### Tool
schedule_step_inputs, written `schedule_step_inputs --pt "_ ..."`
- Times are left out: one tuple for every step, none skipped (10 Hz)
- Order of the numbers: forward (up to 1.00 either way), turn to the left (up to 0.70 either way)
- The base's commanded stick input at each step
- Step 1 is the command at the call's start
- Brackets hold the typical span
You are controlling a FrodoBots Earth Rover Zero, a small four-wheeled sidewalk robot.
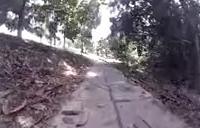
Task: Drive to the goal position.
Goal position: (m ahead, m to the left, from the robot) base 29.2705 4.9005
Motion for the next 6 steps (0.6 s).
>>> schedule_step_inputs --pt "1.00 0.00" --pt "1.00 0.00" --pt "1.00 0.00" --pt "1.00 0.00" --pt "1.00 0.00" --pt "1.00 0.00"
